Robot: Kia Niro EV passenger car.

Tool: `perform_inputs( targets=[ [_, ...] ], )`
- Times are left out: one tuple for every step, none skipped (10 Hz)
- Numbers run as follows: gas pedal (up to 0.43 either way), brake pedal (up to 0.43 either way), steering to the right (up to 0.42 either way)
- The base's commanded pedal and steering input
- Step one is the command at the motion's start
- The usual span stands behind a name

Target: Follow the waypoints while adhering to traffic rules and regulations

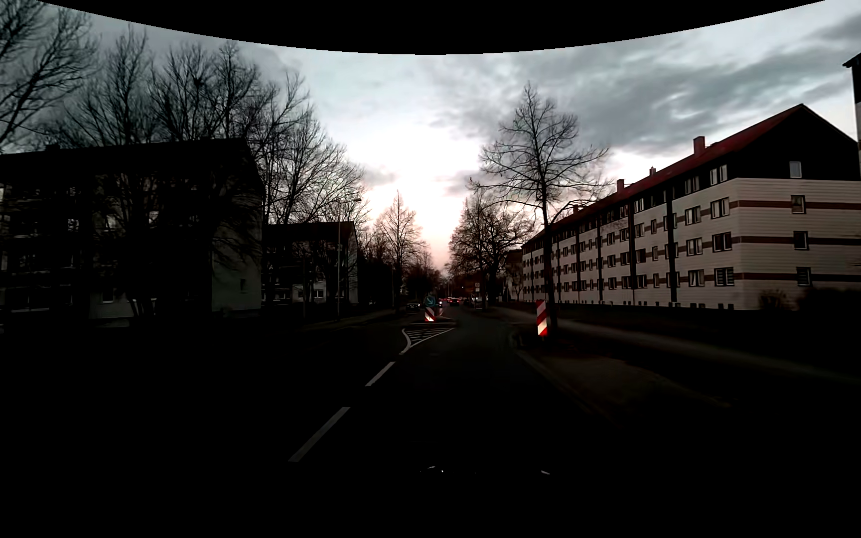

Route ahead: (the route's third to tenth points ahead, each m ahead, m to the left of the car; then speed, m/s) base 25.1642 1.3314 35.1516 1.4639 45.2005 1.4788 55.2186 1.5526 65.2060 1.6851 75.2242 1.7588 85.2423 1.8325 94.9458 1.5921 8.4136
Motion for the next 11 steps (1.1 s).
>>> perform_inputs(
  targets=[
    [0.0,0.0,-0.011],
    [0.008,0.0,-0.011],
    [0.008,0.0,-0.011],
    [0.02,0.0,-0.008],
    [0.039,0.0,0.0],
    [0.047,0.0,0.004],
    [0.047,0.0,0.01],
    [0.047,0.0,0.02],
    [0.047,0.0,0.033],
    [0.047,0.0,0.039],
    [0.047,0.0,0.045]
  ],
)
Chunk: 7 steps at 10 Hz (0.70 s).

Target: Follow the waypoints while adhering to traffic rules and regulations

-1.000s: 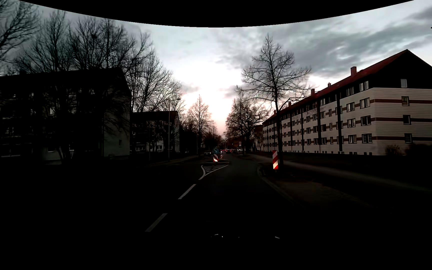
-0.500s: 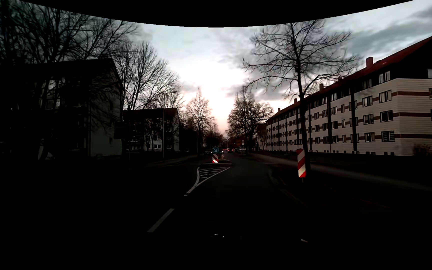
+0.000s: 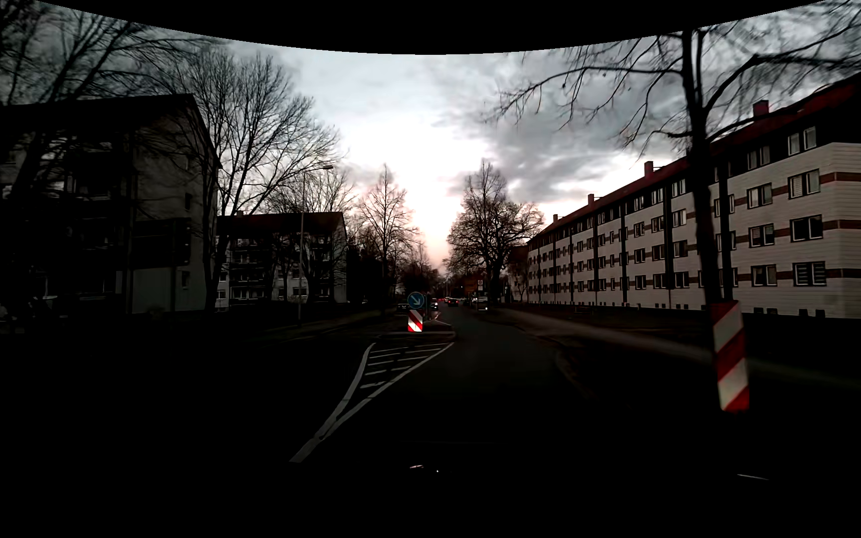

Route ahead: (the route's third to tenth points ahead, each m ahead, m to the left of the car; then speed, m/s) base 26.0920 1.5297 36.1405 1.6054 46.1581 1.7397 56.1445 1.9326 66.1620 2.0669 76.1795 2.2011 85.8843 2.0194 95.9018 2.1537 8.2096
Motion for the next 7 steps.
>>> perform_inputs(
  targets=[
    [0.047,0.0,0.049],
    [0.047,0.0,0.053],
    [0.047,0.0,0.056],
    [0.047,0.0,0.057],
    [0.047,0.0,0.057],
    [0.047,0.0,0.058],
    [0.047,0.0,0.059]
  ],
)
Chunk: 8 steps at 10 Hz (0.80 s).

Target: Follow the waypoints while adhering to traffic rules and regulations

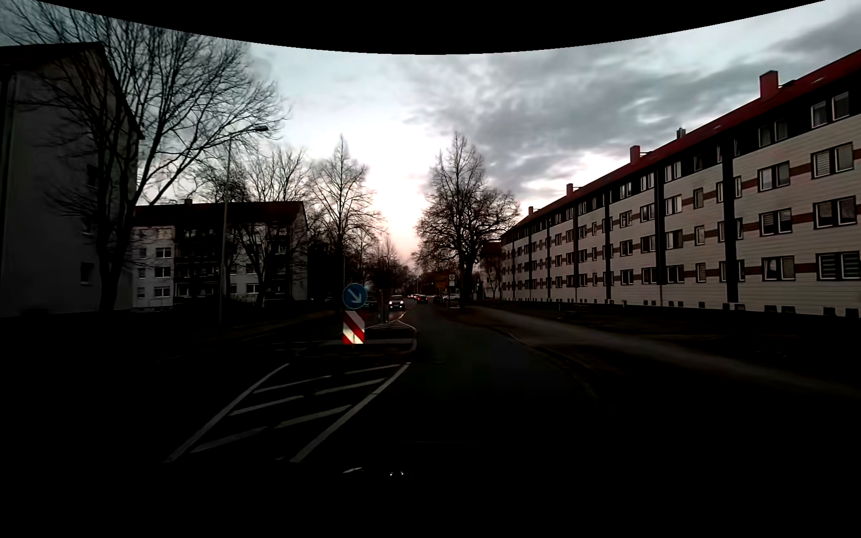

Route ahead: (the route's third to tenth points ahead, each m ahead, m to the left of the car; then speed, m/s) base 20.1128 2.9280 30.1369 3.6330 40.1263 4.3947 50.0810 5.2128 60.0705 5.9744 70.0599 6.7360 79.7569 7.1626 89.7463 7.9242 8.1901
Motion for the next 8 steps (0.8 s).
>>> perform_inputs(
  targets=[
    [0.047,0.0,0.059],
    [0.047,0.0,0.059],
    [0.047,0.0,0.055],
    [0.047,0.0,0.045],
    [0.047,0.0,0.038],
    [0.047,0.0,0.023],
    [0.047,0.0,0.007],
    [0.047,0.0,-0.012]
  ],
)
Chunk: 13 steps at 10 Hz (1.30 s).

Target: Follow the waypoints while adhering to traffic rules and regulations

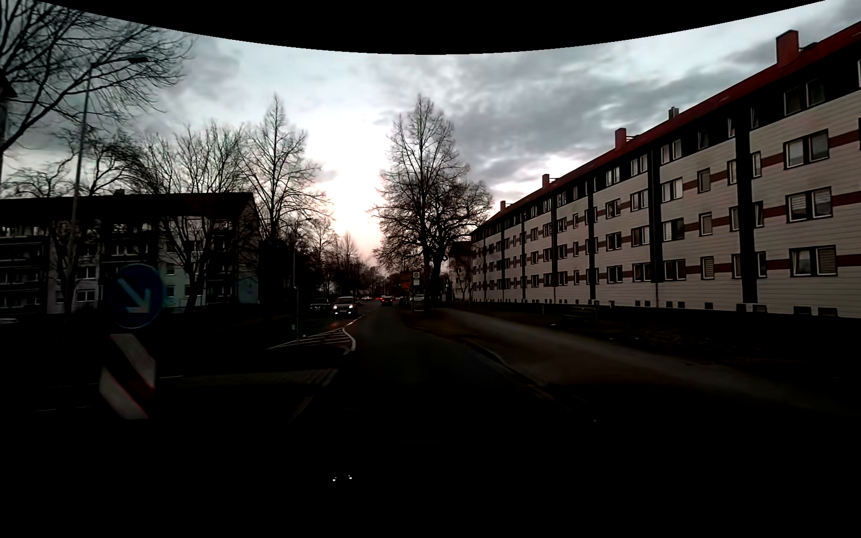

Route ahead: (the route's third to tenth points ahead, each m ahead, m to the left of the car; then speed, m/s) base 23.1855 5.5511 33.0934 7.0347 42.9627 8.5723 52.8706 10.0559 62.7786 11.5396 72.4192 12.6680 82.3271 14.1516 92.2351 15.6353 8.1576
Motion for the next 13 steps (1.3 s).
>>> perform_inputs(
  targets=[
    [0.047,0.0,-0.029],
    [0.047,0.0,-0.048],
    [0.047,0.0,-0.068],
    [0.047,0.0,-0.089],
    [0.047,0.0,-0.101],
    [0.047,0.0,-0.109],
    [0.047,0.0,-0.111],
    [0.067,0.0,-0.11],
    [0.067,0.0,-0.109],
    [0.067,0.0,-0.108],
    [0.067,0.0,-0.105],
    [0.079,0.0,-0.099],
    [0.087,0.0,-0.093]
  ],
)
